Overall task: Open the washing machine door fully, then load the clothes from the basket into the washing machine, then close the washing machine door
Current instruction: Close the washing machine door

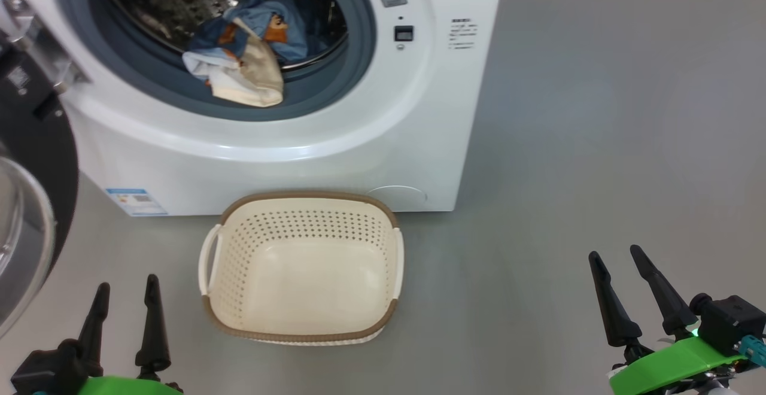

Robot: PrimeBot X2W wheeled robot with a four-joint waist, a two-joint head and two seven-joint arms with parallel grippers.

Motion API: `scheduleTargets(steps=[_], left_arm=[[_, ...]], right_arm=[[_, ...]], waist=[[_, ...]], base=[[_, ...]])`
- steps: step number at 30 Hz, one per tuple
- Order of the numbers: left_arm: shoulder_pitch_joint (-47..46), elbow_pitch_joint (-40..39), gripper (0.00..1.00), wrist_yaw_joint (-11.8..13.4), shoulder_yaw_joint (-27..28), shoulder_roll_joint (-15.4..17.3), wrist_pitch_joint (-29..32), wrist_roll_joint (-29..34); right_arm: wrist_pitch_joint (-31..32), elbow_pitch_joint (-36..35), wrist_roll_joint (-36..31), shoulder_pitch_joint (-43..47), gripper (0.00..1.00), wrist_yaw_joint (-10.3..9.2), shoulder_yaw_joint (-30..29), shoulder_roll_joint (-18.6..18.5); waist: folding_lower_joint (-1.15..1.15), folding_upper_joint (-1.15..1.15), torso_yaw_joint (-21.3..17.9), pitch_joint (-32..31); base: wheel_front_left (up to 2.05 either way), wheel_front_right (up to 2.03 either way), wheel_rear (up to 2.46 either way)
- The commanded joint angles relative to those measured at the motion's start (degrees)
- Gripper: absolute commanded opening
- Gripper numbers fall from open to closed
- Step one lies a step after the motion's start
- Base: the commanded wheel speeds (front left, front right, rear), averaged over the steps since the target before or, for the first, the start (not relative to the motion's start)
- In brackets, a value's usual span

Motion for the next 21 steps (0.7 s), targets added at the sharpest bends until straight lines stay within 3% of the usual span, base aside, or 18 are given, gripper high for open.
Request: scheduleTargets(steps=[1,21], left_arm=[[-0.69,-1.25,1.00,-0.09,2.19,0.64,-0.32,-0.64],[1.90,-1.38,1.00,-0.09,4.73,-1.72,-0.32,-1.57]], right_arm=[[-0.28,-1.30,-0.04,-1.02,1.00,0.09,2.01,-1.30],[-0.28,0.53,0.52,-5.26,1.00,0.09,9.69,-4.00]], waist=[[0.00,0.00,2.53,0.23],[0.00,0.00,17.98,-1.52]], base=[[0.00,0.00,0.00],[0.00,0.00,0.00]])
